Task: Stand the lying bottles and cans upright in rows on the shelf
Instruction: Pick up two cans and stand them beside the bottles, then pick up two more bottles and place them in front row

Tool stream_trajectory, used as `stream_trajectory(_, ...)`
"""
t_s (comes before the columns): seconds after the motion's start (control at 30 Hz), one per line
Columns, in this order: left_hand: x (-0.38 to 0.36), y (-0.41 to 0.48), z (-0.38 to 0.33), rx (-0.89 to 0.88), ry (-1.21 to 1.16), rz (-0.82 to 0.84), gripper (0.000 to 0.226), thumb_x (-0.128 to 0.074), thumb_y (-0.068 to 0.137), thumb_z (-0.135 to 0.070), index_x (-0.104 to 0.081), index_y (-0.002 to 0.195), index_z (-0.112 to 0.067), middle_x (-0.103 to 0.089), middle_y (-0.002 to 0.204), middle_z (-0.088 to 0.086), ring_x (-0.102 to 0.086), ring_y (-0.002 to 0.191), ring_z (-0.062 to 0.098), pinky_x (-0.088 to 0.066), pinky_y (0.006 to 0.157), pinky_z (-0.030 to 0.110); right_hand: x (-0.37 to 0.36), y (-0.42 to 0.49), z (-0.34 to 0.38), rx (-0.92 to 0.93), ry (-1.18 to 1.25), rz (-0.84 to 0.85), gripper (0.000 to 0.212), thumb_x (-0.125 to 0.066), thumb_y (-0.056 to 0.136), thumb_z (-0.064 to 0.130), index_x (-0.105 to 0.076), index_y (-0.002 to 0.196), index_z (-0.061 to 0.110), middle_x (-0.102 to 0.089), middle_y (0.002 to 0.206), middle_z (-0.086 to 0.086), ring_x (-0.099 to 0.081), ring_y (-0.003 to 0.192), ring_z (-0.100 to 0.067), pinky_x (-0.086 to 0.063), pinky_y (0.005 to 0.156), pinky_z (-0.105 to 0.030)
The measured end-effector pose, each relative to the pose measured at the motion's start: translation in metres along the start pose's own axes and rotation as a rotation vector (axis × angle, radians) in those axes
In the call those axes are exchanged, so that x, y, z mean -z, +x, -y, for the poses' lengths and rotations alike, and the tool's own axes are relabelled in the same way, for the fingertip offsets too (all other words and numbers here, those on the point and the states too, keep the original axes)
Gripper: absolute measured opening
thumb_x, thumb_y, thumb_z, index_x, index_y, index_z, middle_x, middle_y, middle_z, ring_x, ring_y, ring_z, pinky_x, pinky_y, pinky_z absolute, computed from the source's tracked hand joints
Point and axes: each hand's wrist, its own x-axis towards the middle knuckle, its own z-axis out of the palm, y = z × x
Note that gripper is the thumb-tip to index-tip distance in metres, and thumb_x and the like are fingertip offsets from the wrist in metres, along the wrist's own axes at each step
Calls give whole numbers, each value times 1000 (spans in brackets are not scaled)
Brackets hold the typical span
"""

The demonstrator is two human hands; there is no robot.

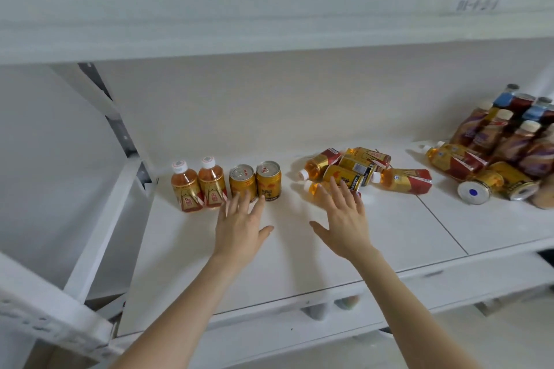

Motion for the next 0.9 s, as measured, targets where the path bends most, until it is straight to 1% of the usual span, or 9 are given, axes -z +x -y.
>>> stream_trajectory(0.1,5,-4,-31,3,-3,-68,66,-50,88,-56,-40,143,-20,-37,151,14,-28,142,33,-27,112,55,7,-14,-22,-29,-26,-27,80,-50,84,60,-16,150,29,-8,161,-4,-2,148,-27,-5,117,-51)
stream_trajectory(0.17,6,-4,-52,2,15,-113,65,-52,87,-57,-43,141,-21,-40,150,16,-30,141,35,-27,110,59,12,-20,-40,-41,-45,-32,80,-47,84,63,-15,150,30,-8,161,-5,-3,148,-28,-5,117,-52)
stream_trajectory(0.3,4,-4,-92,26,37,-116,68,-45,88,-61,-35,145,-27,-36,152,15,-25,144,34,-23,110,61,24,-31,-81,-40,-60,-12,81,-41,86,65,-10,151,28,1,162,-3,5,148,-25,-3,118,-51)
stream_trajectory(0.37,1,-7,-113,53,36,-96,69,-43,88,-62,-33,146,-28,-33,154,15,-24,144,34,-24,110,62,29,-38,-101,-34,-55,5,81,-40,86,65,-9,151,28,2,162,-3,6,148,-25,-3,118,-51)
stream_trajectory(0.43,-2,-10,-133,82,30,-86,69,-41,88,-63,-33,147,-27,-32,154,16,-24,144,34,-25,109,62,34,-46,-119,-22,-48,19,80,-40,86,65,-11,150,28,0,162,-3,4,149,-25,-4,117,-51)
stream_trajectory(0.53,-3,-13,-171,129,27,-68,71,-36,89,-65,-29,148,-27,-30,155,16,-23,145,34,-24,111,60,44,-55,-155,15,-60,51,78,-37,86,65,-10,150,29,-2,162,-3,2,149,-25,-2,118,-50)
stream_trajectory(0.67,-2,-14,-211,195,-46,-50,71,-37,89,-65,-31,147,-26,-32,154,16,-28,142,34,-28,111,56,53,-58,-195,21,-59,67,78,-38,87,64,-9,150,28,-2,162,-2,1,149,-25,-3,118,-51)
stream_trajectory(0.8,-5,-2,-230,220,-72,-27,69,-33,90,-65,-27,147,-29,-31,155,11,-28,141,32,-31,111,51,58,-46,-224,-2,-31,25,78,-43,86,61,-13,150,27,-8,161,-2,-4,148,-25,-8,117,-53)
stream_trajectory(0.9,-8,10,-238,246,-81,-19,68,-34,90,-64,-28,147,-27,-31,155,11,-32,139,32,-36,108,50,59,-34,-244,-31,9,35,76,-46,87,58,-16,149,26,-10,161,-4,-5,148,-26,-7,117,-53)
